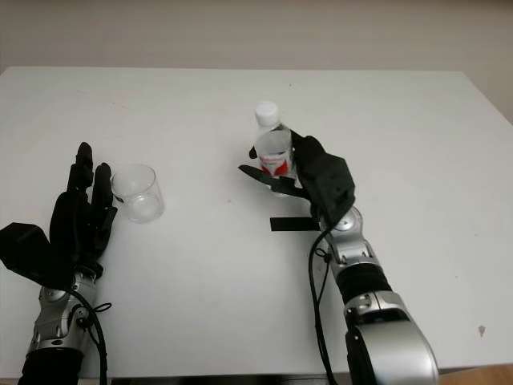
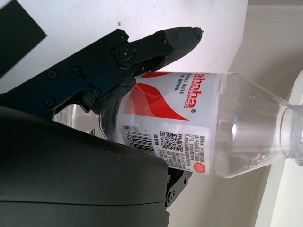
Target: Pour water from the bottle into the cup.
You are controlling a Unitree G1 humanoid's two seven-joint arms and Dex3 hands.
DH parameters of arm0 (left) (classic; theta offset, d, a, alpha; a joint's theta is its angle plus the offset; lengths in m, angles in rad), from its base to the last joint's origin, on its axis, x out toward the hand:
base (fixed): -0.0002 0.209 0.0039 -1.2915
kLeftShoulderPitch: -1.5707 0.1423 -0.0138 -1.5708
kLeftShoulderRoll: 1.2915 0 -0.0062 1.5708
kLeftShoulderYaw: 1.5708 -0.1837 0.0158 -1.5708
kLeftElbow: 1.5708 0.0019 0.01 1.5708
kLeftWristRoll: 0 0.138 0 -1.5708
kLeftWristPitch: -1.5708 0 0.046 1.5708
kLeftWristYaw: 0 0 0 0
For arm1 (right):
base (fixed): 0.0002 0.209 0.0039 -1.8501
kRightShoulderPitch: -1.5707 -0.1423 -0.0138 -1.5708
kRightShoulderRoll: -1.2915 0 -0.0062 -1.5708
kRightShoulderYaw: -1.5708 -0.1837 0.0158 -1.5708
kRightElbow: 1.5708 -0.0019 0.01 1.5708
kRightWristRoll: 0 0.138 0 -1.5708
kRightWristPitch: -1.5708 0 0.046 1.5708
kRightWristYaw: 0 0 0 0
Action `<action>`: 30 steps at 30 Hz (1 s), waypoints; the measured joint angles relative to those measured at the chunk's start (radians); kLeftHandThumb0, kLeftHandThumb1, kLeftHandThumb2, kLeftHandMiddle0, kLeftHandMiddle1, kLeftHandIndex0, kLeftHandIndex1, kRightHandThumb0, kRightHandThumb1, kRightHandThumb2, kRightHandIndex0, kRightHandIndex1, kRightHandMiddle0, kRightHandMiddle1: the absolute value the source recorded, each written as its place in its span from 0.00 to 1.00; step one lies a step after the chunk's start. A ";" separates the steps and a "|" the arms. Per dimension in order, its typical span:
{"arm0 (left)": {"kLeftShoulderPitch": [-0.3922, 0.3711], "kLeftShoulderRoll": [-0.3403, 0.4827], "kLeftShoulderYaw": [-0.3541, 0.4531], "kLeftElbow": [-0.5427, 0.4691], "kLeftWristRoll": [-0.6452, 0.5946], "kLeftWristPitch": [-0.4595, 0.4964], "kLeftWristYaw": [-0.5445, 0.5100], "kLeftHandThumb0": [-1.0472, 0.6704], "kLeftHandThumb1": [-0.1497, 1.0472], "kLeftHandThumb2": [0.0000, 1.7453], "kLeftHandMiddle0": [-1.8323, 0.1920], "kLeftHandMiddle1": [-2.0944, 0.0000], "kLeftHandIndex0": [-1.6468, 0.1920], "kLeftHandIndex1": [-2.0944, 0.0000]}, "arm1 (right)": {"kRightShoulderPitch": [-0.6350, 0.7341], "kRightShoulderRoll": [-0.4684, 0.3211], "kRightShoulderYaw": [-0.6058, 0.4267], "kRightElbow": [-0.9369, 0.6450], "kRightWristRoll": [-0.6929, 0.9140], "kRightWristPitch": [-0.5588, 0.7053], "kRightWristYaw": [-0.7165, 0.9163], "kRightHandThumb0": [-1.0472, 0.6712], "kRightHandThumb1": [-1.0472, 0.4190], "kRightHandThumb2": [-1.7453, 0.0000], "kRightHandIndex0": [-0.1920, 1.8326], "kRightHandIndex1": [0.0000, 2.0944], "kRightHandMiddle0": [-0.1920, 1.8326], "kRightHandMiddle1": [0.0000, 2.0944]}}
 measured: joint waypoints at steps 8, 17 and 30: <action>0.003 0.000 0.000 0.000 -0.005 0.001 -0.014 0.25 1.00 0.32 0.97 0.98 0.97 0.98 | 0.142 -0.001 -0.025 -0.221 0.041 0.146 0.016 0.38 0.00 0.79 0.67 1.00 0.50 1.00; 0.009 0.000 0.001 -0.004 -0.009 0.008 -0.017 0.24 1.00 0.31 0.97 0.97 0.97 0.98 | 0.202 0.005 -0.045 -0.330 0.075 0.196 0.014 0.38 0.00 0.78 0.66 1.00 0.49 1.00; 0.021 0.000 0.004 -0.021 -0.014 0.018 -0.019 0.25 1.00 0.31 0.97 0.97 0.97 0.98 | 0.224 0.042 -0.046 -0.339 0.076 0.217 -0.021 0.38 0.00 0.77 0.65 1.00 0.49 1.00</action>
